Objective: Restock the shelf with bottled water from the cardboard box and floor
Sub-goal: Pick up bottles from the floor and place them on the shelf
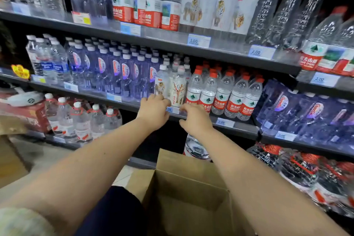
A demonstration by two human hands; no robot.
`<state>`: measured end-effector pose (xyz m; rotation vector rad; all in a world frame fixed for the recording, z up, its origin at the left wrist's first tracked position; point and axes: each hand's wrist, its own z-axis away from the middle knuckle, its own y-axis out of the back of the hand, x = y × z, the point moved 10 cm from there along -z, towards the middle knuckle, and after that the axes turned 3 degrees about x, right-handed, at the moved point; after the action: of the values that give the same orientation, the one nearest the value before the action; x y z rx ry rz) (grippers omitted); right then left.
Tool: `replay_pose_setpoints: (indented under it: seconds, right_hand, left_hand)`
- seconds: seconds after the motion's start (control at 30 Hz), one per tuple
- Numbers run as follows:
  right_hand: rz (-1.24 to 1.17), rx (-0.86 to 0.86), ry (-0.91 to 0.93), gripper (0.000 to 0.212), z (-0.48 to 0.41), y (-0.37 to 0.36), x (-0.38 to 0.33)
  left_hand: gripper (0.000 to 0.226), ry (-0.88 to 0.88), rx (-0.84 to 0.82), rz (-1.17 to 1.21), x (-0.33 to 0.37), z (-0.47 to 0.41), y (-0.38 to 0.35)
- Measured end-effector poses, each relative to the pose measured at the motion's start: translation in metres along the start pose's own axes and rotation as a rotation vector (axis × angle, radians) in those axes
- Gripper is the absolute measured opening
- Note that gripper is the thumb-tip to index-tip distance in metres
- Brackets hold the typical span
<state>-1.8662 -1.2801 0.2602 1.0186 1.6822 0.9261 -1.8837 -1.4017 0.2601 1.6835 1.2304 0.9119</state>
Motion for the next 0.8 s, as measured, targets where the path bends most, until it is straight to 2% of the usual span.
replay_pose_setpoints:
  seconds: [0.23,0.43,0.57,0.8]
  right_hand:
    - [-0.055,-0.072,0.218,0.04,0.045,-0.053,-0.152]
    - [-0.087,-0.201,0.376,0.034,0.099,-0.141,-0.265]
    - [-0.07,-0.342,0.434,0.04,0.135,-0.217,-0.311]
    - [-0.124,-0.57,0.37,0.037,0.188,-0.346,-0.351]
  left_hand:
    - [0.037,0.154,0.066,-0.129,-0.116,0.115,0.044]
    - [0.038,0.367,0.015,-0.165,-0.222,0.248,0.031]
    - [0.038,0.511,-0.075,-0.15,-0.28,0.332,0.001]
    - [0.04,0.728,-0.236,-0.085,-0.346,0.451,-0.075]
